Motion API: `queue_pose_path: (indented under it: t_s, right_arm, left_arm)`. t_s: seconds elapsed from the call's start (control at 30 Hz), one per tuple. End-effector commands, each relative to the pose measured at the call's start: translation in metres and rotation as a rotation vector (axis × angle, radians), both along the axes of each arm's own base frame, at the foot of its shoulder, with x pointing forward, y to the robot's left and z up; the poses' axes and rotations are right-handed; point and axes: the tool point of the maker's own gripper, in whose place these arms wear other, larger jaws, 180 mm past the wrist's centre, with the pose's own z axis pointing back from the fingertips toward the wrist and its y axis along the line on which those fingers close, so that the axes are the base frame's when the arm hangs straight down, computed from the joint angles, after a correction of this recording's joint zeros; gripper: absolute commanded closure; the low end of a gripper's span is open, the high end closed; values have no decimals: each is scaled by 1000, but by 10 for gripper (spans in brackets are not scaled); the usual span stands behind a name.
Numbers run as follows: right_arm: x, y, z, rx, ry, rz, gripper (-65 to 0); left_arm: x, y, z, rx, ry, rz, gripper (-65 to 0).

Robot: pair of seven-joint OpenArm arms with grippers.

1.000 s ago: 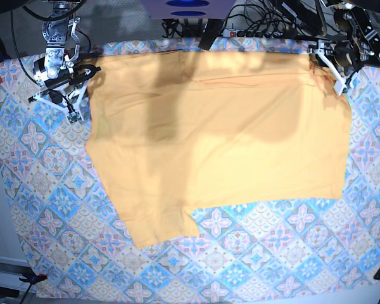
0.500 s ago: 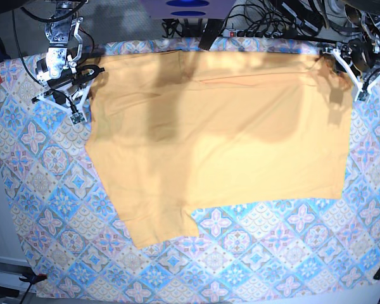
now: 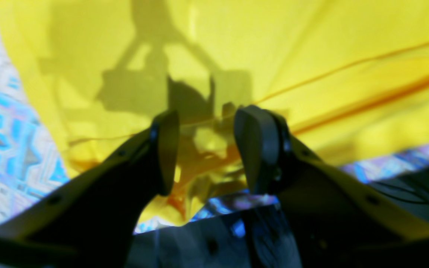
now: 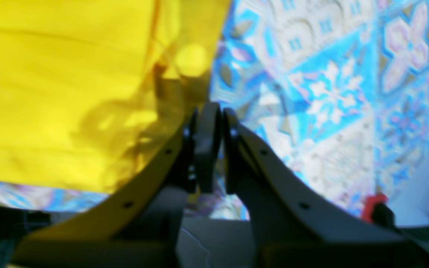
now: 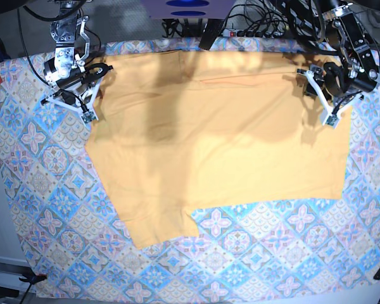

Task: Fold the T-shirt properly
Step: 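Pull the collar edge with both grippers, spreading the shirt flat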

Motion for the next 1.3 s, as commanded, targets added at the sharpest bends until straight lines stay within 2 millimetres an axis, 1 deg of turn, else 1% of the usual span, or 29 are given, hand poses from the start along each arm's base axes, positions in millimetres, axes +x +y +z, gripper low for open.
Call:
queue_pose_path:
  t_s: [0.0, 0.03, 0.1, 0.13, 0.17, 0.23, 0.33, 0.4, 0.47, 0.63, 0.73, 0.8, 0.9, 1.07, 1.17, 1.27]
  right_arm:
    - [5, -1, 6, -4, -24, -2, -42]
    - [5, -1, 6, -4, -24, -2, -42]
    - [5, -2, 6, -5, -24, -4, -42]
    - [5, -2, 6, -5, -24, -4, -42]
    - [5, -2, 6, -5, -24, -4, -42]
    - [5, -1, 6, -3, -24, -1, -42]
    - [6, 0, 6, -3, -27, 1, -42]
    - [6, 0, 6, -2, -26, 2, -42]
    - [6, 0, 6, -2, -26, 2, -42]
    - [6, 0, 6, -2, -26, 2, -42]
    - [6, -1, 6, -3, -25, -1, -42]
    - [6, -2, 6, -6, -26, -3, -42]
    - [5, -2, 6, -7, -25, -3, -42]
    - [6, -1, 6, -6, -25, 0, -42]
    - [6, -1, 6, -6, -25, 0, -42]
    - [6, -1, 6, -6, -25, 0, -42]
  left_arm:
    - [-3, 11, -4, 32, 28, 12, -276]
    - [-8, 14, -9, 40, 54, 18, -276]
    - [-17, 14, -12, 47, 76, 15, -276]
    - [-23, 14, -12, 45, 82, 12, -276]
    - [-25, 14, -9, 43, 76, 8, -276]
    - [-23, 11, 2, 41, 35, -11, -276]
    - [-18, 0, 24, 29, -42, -46, -276]
    - [-17, -5, 31, 20, -69, -60, -276]
    - [-18, -9, 32, 1, -76, -64, -276]
    - [-37, -20, 23, -28, -25, -95, -276]
    - [-56, -15, 20, -10, 31, -124, -276]
    - [-64, -12, 18, -5, 52, -122, -276]
    - [-74, -3, 19, 18, 67, -140, -276]
    - [-85, 7, 20, 41, 83, -158, -276]
    - [-89, 26, 23, 80, 91, -114, -276]
    - [-96, 39, 15, 105, 123, -84, -276]
